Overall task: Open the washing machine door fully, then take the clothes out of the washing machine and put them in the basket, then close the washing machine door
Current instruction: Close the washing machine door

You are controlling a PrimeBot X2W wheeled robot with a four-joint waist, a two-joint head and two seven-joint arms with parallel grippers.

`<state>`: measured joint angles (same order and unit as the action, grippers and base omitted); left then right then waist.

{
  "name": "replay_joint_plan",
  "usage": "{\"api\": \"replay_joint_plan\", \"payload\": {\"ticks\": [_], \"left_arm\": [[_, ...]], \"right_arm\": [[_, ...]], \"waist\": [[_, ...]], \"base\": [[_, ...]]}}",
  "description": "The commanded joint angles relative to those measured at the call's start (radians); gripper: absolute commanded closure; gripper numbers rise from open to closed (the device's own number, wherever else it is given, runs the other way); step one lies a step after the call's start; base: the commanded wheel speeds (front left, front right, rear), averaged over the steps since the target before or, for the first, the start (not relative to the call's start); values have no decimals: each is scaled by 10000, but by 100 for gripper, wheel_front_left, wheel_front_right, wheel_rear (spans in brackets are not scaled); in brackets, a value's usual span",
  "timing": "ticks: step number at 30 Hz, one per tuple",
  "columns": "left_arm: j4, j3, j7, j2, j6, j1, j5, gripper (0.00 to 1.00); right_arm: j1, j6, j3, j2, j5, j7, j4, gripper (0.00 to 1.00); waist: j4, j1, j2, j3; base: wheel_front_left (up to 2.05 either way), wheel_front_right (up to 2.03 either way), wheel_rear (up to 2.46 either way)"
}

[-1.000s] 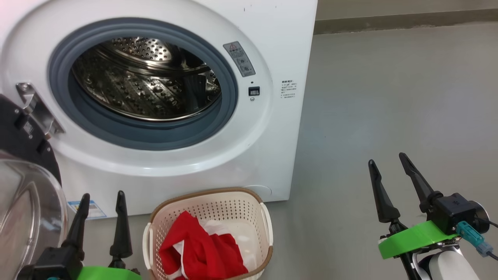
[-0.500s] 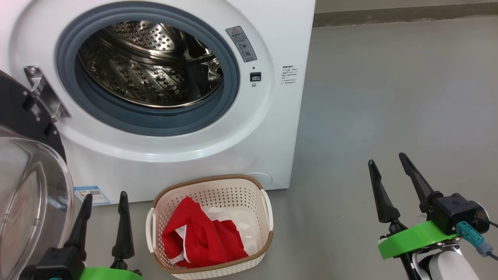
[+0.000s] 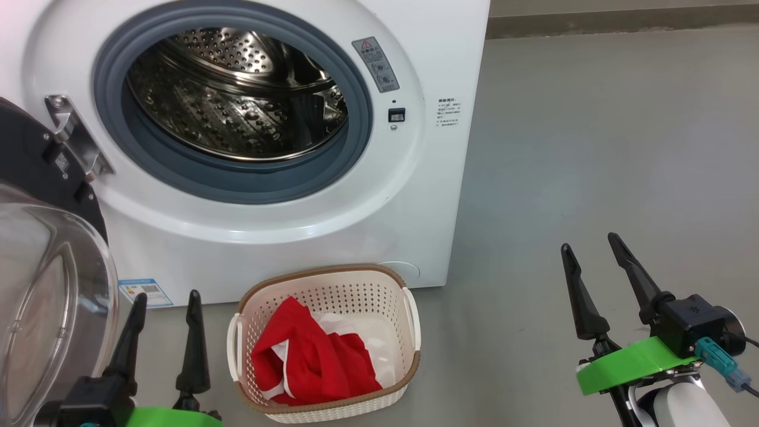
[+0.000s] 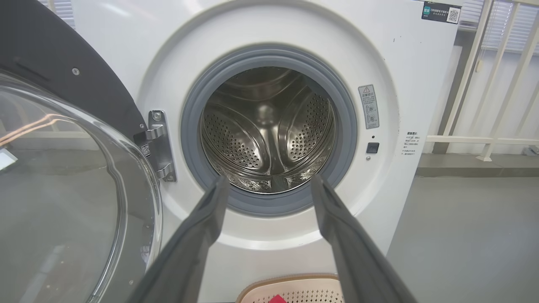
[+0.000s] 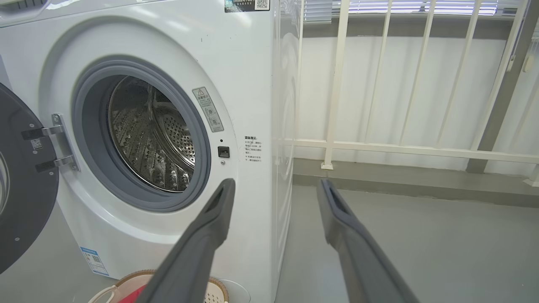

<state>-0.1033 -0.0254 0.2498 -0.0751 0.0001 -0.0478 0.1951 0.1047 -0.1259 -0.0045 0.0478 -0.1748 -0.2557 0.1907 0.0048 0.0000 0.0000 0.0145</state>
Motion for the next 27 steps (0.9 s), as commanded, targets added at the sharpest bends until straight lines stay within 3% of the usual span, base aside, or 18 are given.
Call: {"api": "replay_joint_plan", "payload": {"ticks": [1, 13, 27], "left_arm": [[305, -235, 88, -241, 44, -168, 16, 0], [593, -186, -103, -244, 568, -85, -241, 0], [1163, -117, -225, -221, 1018, 78, -355, 0]], "right_arm": [[147, -48, 231, 24, 45, -61, -256, 0], [141, -48, 259, 24, 55, -61, -285, 0], [177, -48, 417, 24, 85, -61, -381, 0]], "waist": [[24, 0, 0, -14], [289, 0, 0, 1], [1258, 0, 0, 2]], "base": [[0, 0, 0], [0, 0, 0], [0, 0, 0]]}}
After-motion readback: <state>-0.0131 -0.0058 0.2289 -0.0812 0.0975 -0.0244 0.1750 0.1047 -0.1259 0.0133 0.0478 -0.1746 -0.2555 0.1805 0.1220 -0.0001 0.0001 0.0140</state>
